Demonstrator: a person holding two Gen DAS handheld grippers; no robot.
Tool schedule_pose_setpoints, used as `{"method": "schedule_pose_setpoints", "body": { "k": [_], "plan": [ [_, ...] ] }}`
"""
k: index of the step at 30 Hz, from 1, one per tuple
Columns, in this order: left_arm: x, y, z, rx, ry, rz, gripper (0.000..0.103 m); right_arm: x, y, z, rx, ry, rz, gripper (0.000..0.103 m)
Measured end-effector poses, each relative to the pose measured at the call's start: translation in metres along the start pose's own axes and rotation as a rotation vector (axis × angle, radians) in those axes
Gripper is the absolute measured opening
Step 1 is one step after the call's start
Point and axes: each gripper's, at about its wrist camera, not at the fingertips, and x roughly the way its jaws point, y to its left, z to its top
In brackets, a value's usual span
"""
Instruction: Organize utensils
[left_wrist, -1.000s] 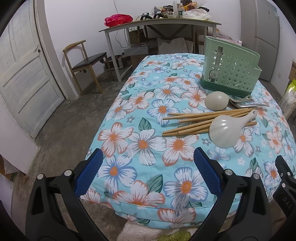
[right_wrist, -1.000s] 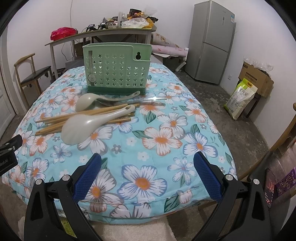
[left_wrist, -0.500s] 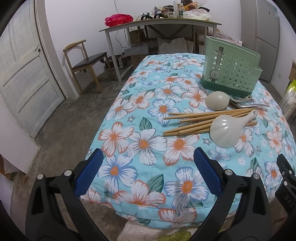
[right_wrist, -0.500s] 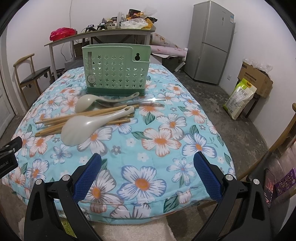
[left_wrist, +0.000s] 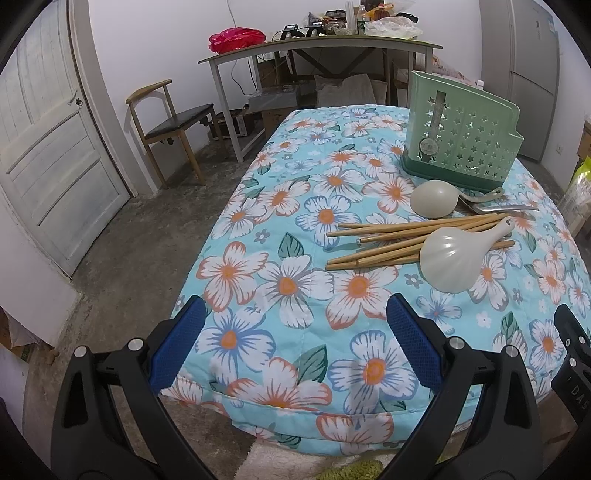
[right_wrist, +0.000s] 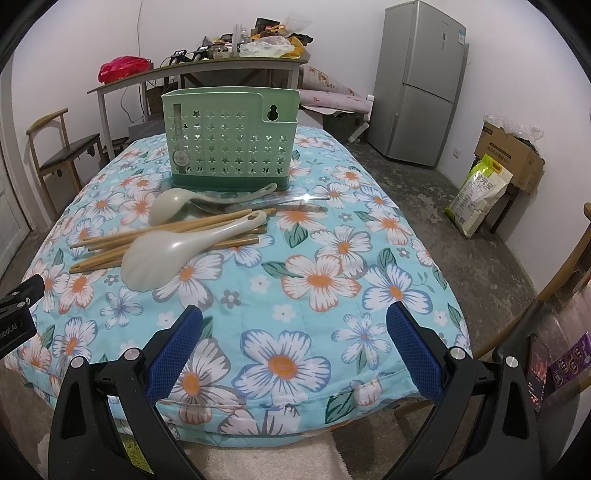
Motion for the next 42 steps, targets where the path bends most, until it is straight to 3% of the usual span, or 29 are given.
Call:
{"method": "schedule_pose_setpoints", "body": {
  "k": [42],
  "plan": [
    [0.016,-0.017,0.009,0.04,0.025,0.007,0.095,0.022,0.005,0.01,-0.035,0.024,-0.024,0.097]
  ]
}}
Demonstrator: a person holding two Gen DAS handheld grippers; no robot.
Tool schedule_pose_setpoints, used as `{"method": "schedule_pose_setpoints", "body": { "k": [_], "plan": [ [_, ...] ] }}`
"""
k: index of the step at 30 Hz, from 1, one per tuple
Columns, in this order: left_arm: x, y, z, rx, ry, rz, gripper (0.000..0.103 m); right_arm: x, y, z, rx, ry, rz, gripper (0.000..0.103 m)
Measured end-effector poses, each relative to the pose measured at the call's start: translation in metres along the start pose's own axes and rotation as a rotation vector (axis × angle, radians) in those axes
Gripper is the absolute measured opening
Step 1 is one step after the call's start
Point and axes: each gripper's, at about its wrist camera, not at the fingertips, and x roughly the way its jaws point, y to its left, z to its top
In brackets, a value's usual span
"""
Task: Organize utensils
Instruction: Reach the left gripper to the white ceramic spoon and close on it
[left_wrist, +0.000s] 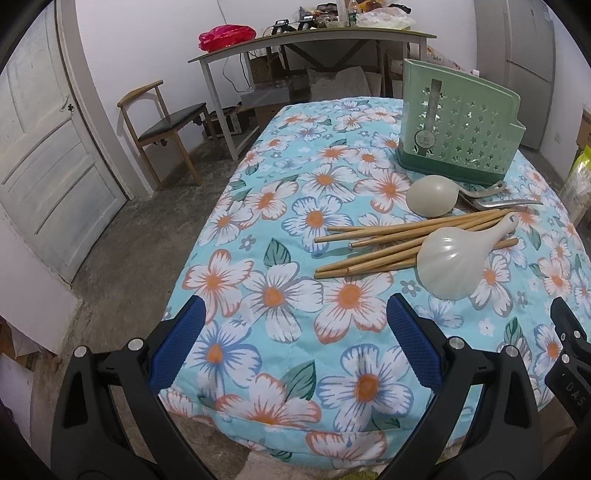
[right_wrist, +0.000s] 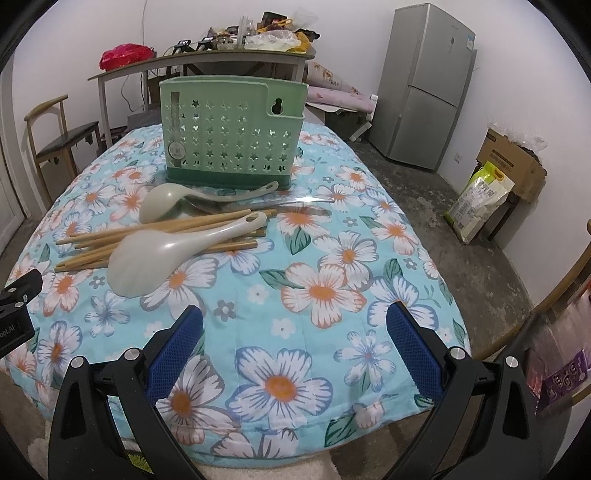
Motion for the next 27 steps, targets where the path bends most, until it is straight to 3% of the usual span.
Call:
{"method": "schedule_pose_setpoints", "body": {
  "k": [8,11,18,22,27],
  "plan": [
    [0.021,-0.012,0.006,0.024,0.025,-0.021,0.095,0.023,-0.003,-0.003,-0.005,0.03,0.026,0.097],
    [0.028,-0.017,0.008,0.04,0.022,-0.105,0.095,0.032,-0.003,-0.005,-0.021,0.033,0.038,0.097],
    [0.028,-0.029,0.011,0.029,-0.037,-0.419,0.095,0.052,0.003,-0.012,-0.086,0.029,0.06,0.097],
    [0.03,-0.038,0.013,0.03,-0.051,-0.519,0.095,0.055,0.002,-0.013,-0.085,0.016,0.087,0.097],
    [0.036,-0.046,0.013,0.07,-0.021,-0.582,0.094,0.062,-0.01,-0.013,-0.025,0.039,0.167,0.097]
  ]
}}
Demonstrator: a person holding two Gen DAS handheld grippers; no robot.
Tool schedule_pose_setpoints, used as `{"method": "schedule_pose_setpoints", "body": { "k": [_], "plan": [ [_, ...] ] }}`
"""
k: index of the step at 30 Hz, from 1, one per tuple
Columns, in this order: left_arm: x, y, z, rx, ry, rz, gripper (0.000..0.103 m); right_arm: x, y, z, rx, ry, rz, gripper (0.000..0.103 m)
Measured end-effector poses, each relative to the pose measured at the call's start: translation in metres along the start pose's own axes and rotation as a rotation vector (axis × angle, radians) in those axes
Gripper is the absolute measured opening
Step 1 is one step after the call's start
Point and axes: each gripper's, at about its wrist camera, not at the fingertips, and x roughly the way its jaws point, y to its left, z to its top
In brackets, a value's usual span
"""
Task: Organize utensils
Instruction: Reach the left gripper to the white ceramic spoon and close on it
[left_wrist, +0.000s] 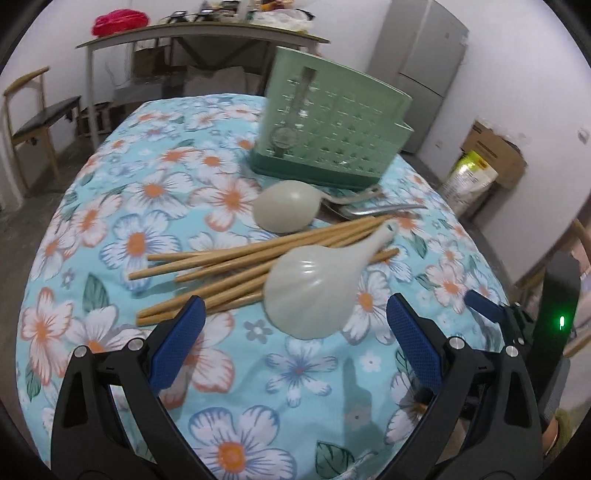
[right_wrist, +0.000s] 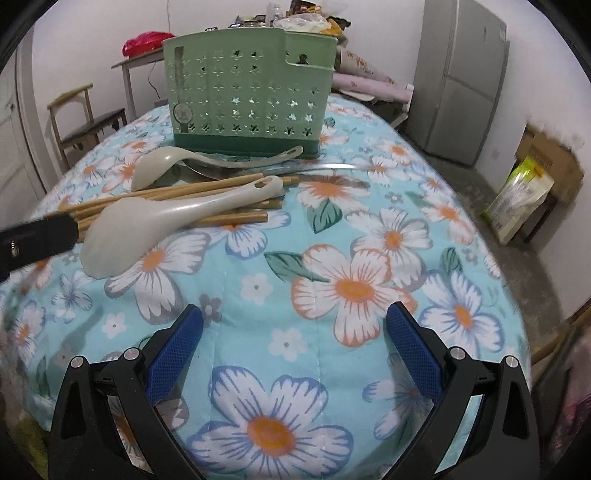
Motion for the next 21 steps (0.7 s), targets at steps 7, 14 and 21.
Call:
{"method": "schedule_pose_setpoints", "body": {
  "k": [7,14,21],
  "plan": [
    [0.006,-0.024,-0.016,0.294,0.05,0.09,0.094,0.003,-0.007,-0.001,0.029,-0.006,0.059,0.097],
    [0.021,-0.044,-0.035,0.559,0.068,0.214,0.075,0.005,-0.01,-0.001,0.032,-0.01,0.073,0.097],
    [0.026,-0.058,-0.036,0.66,0.04,0.208,0.04,0.005,-0.01,-0.001,0.034,-0.013,0.076,0.097]
  ]
}}
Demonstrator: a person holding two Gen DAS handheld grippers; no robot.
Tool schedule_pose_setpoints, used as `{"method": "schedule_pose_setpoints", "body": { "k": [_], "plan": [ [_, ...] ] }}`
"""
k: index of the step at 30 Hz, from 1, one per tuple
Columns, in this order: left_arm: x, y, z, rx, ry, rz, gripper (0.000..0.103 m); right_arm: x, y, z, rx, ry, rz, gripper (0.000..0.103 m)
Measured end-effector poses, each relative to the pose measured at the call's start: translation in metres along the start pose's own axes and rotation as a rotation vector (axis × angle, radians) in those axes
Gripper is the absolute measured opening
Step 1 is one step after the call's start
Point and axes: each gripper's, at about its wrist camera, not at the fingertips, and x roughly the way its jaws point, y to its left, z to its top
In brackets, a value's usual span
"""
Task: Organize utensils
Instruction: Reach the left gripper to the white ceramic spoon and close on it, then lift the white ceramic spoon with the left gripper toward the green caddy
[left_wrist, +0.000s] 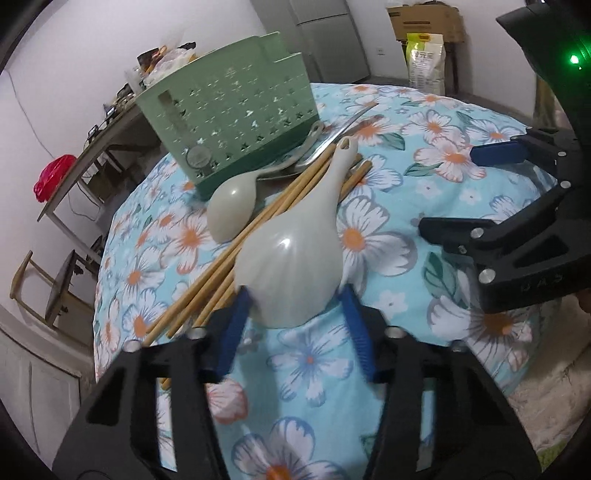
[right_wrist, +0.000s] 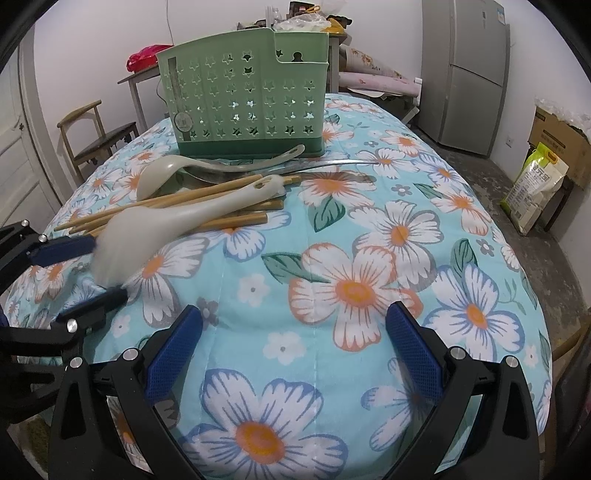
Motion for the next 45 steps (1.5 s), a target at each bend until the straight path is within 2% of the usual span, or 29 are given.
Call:
{"method": "schedule_pose_setpoints", "body": {
  "k": [2,3,4,10,13,14,16,18,20,21,24,26,28,32,34,37,45],
  "plan": [
    [-0.002,-0.003,0.003,0.016,-0.013,0.02,0.032,0.0,0.0,0.0,0.0,0.001,-0.001,0.097],
    [-0.004,-0.004,0.004,0.018,-0.019,0.027,0.021,0.0,0.0,0.0,0.0,0.0,0.0,0.097],
    [-0.006,-0.002,0.005,0.007,-0.02,0.027,0.015,0.0,0.0,0.0,0.0,0.0,0.0,0.097],
    [-0.013,0.034,0.011,-0.171,-0.052,0.022,0.01,0.0,0.0,0.0,-0.001,0.0,-0.001,0.097],
    [-0.013,0.048,0.01,-0.252,-0.055,-0.055,0.011,0.0,0.0,0.0,-0.002,0.002,-0.004,0.097],
    [-0.013,0.049,0.01,-0.259,-0.054,-0.079,0.014,0.001,0.0,0.0,-0.002,0.003,-0.005,0.097],
    [-0.013,0.046,0.009,-0.24,-0.042,-0.122,0.049,0.001,0.0,0.0,-0.002,0.002,-0.007,0.097],
    [-0.014,0.037,0.008,-0.191,-0.045,-0.124,0.062,0.001,0.001,0.001,-0.001,0.002,-0.01,0.097],
    [-0.007,0.023,0.01,-0.102,-0.017,-0.091,0.063,0.002,0.002,0.001,0.0,0.002,-0.014,0.097],
    [0.001,0.016,0.012,-0.054,0.006,-0.051,0.063,0.002,0.002,0.002,0.001,0.002,-0.015,0.097],
    [0.015,0.009,0.014,0.018,0.031,-0.009,0.064,0.002,0.002,0.002,0.002,0.003,-0.017,0.097],
    [0.016,0.007,0.017,0.042,0.017,-0.021,0.06,0.002,0.002,0.002,0.003,0.003,-0.016,0.097],
    [0.016,0.007,0.019,0.05,0.005,-0.042,0.047,0.002,0.002,0.001,0.004,0.002,-0.017,0.097],
    [0.008,0.009,0.023,0.058,-0.036,-0.059,0.036,0.002,0.002,0.001,0.004,0.002,-0.016,0.097],
    [0.002,0.014,0.027,0.048,-0.056,-0.058,0.024,0.002,0.002,0.001,0.004,0.002,-0.017,0.097],
    [-0.005,0.027,0.032,-0.009,-0.081,-0.076,0.019,0.002,0.002,0.001,0.004,0.002,-0.017,0.097],
    [-0.002,0.052,0.043,-0.168,-0.111,-0.107,0.018,0.002,0.002,0.001,0.004,0.002,-0.018,0.097]
  ]
}}
